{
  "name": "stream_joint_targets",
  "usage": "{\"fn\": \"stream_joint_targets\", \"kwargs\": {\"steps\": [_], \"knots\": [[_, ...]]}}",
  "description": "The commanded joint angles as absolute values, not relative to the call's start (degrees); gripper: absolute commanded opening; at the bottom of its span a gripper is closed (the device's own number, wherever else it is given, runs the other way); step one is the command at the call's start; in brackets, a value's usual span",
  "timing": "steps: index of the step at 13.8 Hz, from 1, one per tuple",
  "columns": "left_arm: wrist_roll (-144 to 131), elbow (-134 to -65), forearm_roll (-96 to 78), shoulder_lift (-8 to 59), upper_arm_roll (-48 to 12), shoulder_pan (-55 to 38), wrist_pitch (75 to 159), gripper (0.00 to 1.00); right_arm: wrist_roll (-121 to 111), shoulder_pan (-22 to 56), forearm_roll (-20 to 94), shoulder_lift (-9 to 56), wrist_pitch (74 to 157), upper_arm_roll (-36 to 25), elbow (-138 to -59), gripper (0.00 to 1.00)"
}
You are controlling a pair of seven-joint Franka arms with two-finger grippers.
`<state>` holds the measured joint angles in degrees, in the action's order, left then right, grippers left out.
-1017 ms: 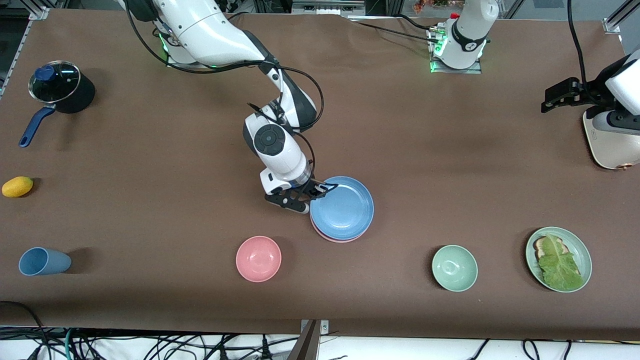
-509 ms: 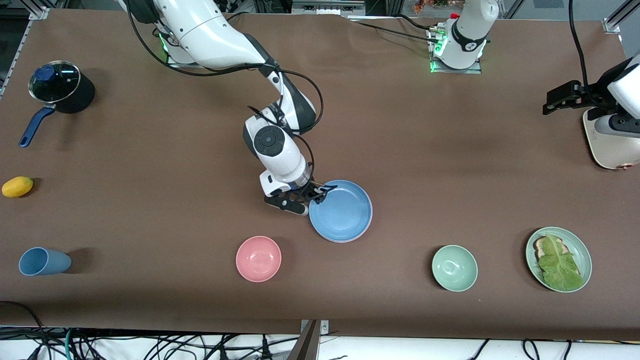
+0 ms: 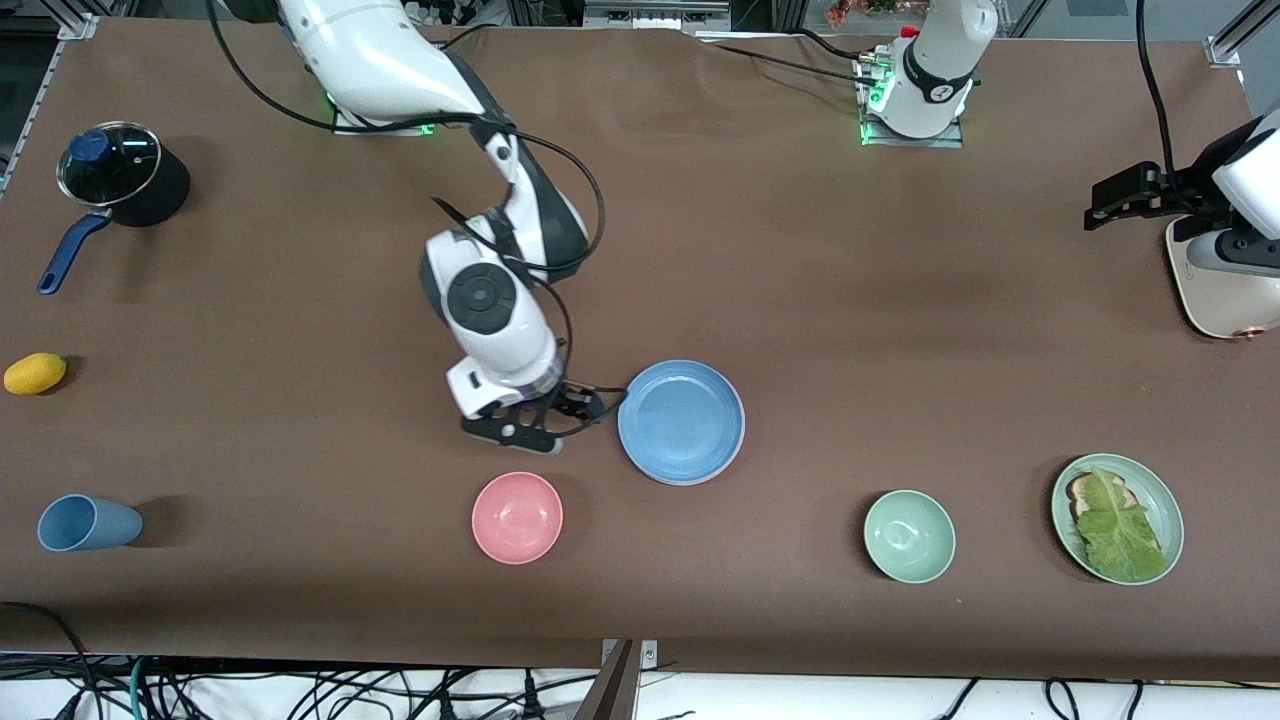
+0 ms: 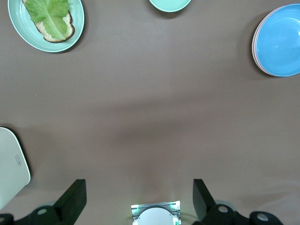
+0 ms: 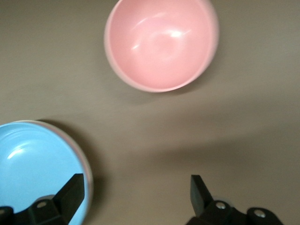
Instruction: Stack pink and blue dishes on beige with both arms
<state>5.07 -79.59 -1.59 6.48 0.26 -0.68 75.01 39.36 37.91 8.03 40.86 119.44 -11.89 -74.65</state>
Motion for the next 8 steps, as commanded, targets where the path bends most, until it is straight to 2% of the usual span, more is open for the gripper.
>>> {"fn": "stream_joint_targets", "kwargs": {"steps": [1, 8], "knots": [[5.19, -79.1, -2.99, 6.59, 0.53, -0.61, 74.88, 1.0, 30.02, 37.27, 8.0, 33.86, 109.2, -16.42, -76.64, 1.0], [5.27, -79.1, -2.99, 6.77, 0.53, -0.53, 74.88, 1.0, 7.65, 33.22, 8.0, 15.76, 93.36, -24.6, -84.54, 1.0]]}}
